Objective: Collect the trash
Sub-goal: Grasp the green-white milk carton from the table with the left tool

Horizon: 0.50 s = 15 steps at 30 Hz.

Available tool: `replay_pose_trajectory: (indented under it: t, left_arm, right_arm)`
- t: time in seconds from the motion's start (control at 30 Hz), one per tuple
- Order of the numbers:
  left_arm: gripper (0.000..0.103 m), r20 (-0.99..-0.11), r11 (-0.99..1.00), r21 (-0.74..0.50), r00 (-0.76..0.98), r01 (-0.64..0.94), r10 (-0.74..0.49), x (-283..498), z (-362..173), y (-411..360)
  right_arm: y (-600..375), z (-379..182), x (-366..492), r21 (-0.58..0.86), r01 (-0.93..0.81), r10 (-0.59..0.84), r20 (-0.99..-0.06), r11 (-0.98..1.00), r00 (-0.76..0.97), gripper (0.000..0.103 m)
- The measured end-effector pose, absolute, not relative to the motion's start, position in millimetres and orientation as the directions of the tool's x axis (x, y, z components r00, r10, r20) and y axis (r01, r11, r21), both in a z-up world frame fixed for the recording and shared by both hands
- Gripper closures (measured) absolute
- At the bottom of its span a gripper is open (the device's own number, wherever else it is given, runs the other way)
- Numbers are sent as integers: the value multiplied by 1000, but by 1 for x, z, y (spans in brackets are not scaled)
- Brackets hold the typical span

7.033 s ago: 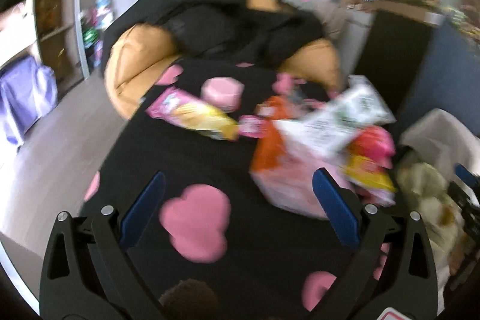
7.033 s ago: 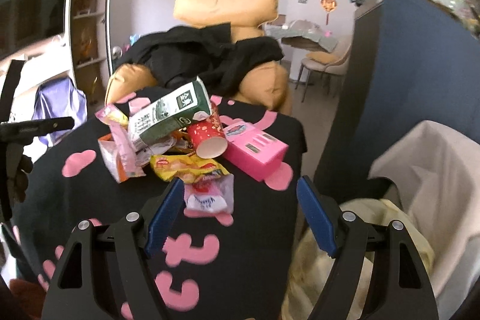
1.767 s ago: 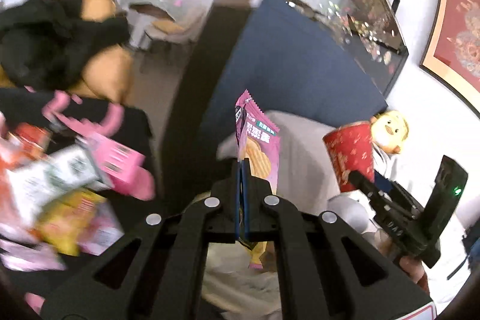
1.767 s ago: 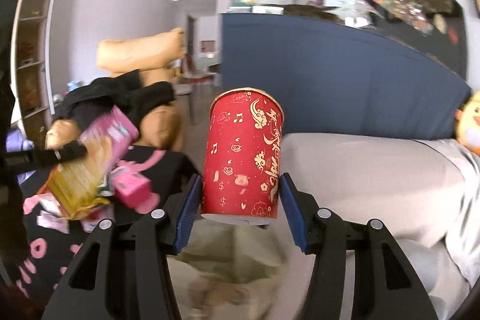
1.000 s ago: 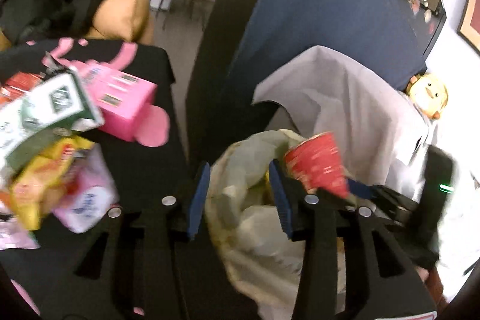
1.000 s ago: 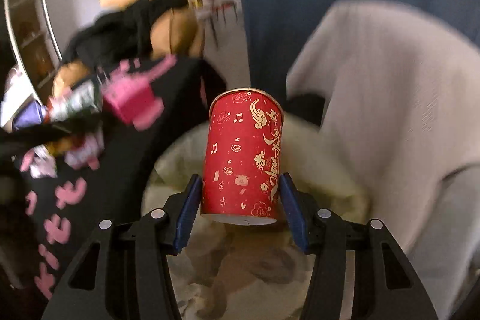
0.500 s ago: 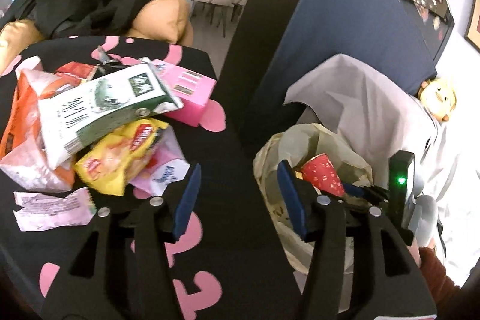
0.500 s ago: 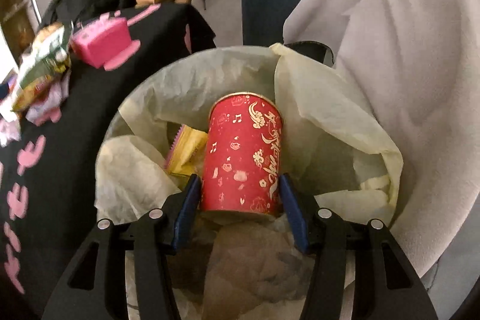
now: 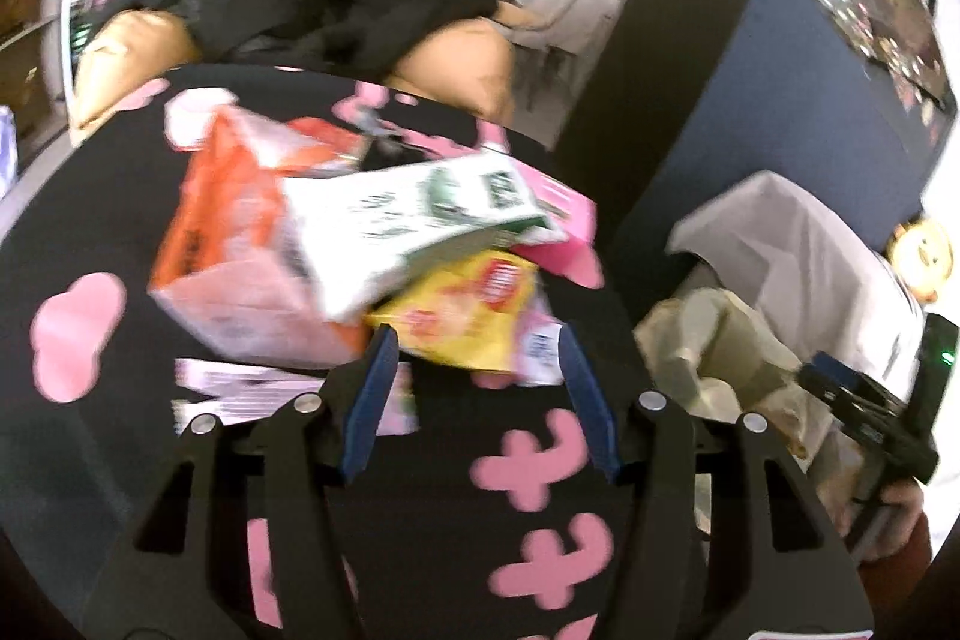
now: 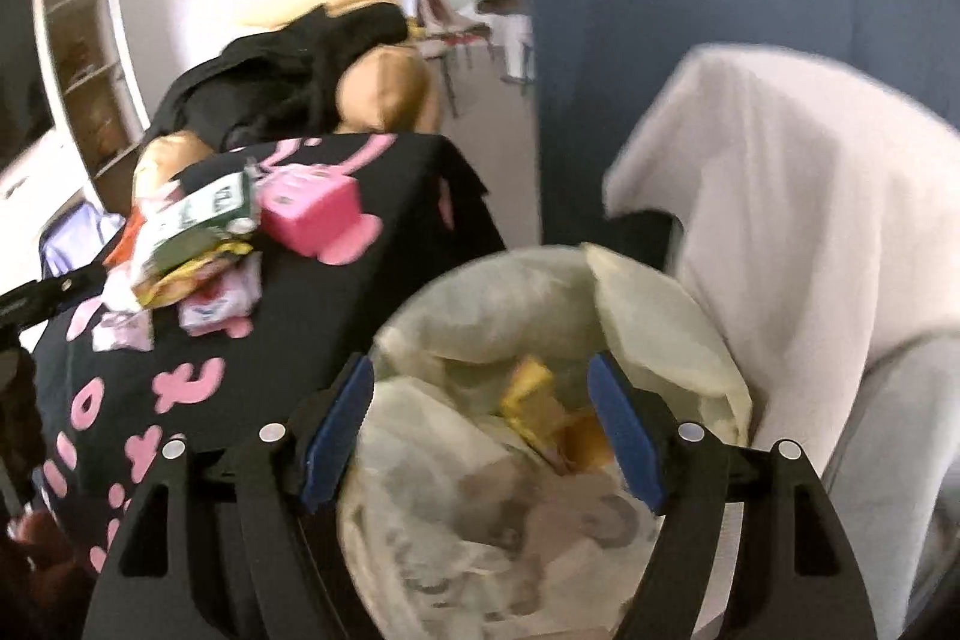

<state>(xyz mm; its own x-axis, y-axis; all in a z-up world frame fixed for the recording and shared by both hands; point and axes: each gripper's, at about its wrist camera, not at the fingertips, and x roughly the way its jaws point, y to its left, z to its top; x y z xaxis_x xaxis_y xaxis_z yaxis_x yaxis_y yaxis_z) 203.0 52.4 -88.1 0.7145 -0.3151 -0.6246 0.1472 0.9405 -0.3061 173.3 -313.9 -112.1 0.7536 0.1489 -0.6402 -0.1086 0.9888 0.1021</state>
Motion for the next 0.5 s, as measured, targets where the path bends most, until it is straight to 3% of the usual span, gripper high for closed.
replay_pose_trajectory:
  t: [0.23,0.5]
  left_arm:
    - [50,-605,948,-317,763,32,-228,193,-87,115]
    - [49,-596,953,-297,768,59,-234,182,-95,155]
  right_arm:
    - [-256,-97,176,42,-209,188,-629,977,754,33]
    - [-196,-105,189,82,-339,310,-643,937,700,33]
